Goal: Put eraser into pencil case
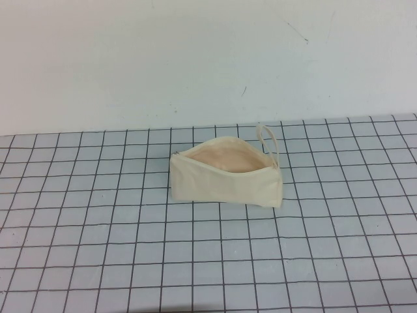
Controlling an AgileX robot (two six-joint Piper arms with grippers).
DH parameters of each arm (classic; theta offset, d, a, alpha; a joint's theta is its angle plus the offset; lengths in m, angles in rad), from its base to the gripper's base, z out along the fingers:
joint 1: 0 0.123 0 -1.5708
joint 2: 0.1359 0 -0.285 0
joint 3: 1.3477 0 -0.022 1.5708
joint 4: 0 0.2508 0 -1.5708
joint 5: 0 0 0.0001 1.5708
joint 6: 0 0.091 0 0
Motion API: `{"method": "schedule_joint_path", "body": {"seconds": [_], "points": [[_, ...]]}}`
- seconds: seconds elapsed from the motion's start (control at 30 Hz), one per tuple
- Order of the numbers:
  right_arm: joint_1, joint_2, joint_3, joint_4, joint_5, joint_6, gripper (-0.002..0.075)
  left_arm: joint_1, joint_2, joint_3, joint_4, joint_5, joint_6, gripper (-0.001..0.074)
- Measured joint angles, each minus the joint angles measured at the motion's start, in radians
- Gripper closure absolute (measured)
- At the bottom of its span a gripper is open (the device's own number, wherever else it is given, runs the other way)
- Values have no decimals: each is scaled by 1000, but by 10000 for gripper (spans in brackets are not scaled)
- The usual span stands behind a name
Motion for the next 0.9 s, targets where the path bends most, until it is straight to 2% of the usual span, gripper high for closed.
{"method": "schedule_joint_path", "body": {"seconds": [0.2, 0.53, 0.73, 0.9], "points": [[0, 0, 0, 0, 0, 0, 727, 0, -282, 111, 17, 6, -45, 735], [0, 0, 0, 0, 0, 0, 727, 0, -665, 620, 5, -37, -87, 735], [0, 0, 0, 0, 0, 0, 727, 0, -770, 886, -79, -115, -124, 735], [0, 0, 0, 0, 0, 0, 727, 0, -783, 1026, -169, -127, -126, 735]]}}
